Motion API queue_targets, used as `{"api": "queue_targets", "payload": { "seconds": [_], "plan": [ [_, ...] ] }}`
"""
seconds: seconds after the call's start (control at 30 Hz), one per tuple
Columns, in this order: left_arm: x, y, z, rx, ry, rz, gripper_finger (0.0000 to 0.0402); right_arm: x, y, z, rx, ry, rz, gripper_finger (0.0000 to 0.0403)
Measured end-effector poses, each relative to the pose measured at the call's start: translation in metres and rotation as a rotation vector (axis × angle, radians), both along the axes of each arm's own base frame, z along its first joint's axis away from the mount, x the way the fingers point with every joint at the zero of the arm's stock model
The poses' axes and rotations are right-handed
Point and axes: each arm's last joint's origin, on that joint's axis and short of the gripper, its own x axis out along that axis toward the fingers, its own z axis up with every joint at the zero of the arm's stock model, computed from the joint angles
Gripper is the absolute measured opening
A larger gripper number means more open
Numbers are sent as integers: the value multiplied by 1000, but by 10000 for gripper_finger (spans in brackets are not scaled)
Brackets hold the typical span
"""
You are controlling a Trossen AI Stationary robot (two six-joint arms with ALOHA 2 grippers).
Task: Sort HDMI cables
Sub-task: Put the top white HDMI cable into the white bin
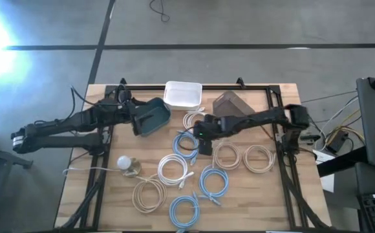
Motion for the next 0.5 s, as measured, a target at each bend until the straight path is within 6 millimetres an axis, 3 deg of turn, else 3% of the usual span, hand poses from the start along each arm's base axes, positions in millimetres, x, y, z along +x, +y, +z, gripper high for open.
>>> {"api": "queue_targets", "payload": {
  "seconds": [0.23, 0.5],
  "plan": [
    [2, 1, -2, -4, 12, 0, 254, 20, -22, -17, 5, 160, -38, 192],
    [4, 1, -3, -9, 24, 0, 252, 27, -27, -28, 4, 185, -26, 177]
  ]
}}
